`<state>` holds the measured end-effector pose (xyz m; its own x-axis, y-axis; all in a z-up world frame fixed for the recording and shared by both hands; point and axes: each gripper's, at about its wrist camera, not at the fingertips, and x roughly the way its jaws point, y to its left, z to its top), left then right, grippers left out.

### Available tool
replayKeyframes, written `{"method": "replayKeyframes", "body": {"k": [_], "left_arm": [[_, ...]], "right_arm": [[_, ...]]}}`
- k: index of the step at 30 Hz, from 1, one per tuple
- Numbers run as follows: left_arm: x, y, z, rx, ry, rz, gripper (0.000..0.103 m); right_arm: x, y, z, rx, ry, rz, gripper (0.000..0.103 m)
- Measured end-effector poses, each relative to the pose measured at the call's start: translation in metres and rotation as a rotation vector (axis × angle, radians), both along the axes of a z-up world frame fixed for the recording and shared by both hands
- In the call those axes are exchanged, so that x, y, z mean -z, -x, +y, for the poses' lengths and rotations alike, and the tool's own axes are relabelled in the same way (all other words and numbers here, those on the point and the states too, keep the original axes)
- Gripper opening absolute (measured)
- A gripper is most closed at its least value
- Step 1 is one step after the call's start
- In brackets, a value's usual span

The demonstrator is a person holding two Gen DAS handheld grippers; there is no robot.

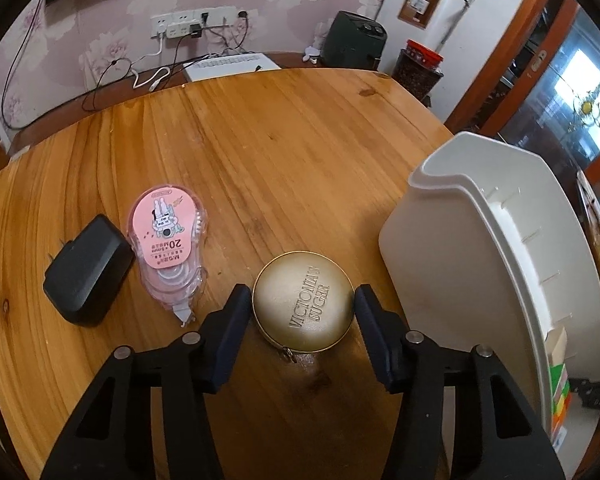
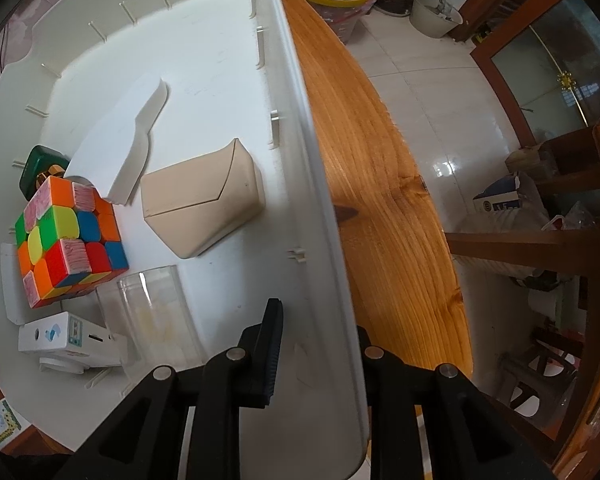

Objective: Organize rigid objects
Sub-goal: 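Close the left gripper on the gold round compact and lift it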

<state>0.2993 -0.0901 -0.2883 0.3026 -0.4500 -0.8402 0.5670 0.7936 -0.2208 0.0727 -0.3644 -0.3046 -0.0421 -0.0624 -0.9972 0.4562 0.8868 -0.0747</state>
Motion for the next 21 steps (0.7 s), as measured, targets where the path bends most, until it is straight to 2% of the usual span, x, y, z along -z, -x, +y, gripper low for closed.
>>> {"method": "replayKeyframes", "body": {"k": [10,13,21], "left_arm": [[0.000,0.001,-0.008,0.073,-0.050,-0.030,0.059],[0.000,0.003,-0.012,0.089,-0.073,-0.032,0.064],[0.001,0.003,-0.017,0.076,-0.109,-0.047,0.062]], "right_arm": [[0.000,-0.003,0.004,-0.005,0.013,0.007,0.025],[0.000,-0.003,0.005,-0.005,0.015,0.007,0.025],[0.000,-0.004,0.006,-0.008,0.014,0.008,0.025]]}}
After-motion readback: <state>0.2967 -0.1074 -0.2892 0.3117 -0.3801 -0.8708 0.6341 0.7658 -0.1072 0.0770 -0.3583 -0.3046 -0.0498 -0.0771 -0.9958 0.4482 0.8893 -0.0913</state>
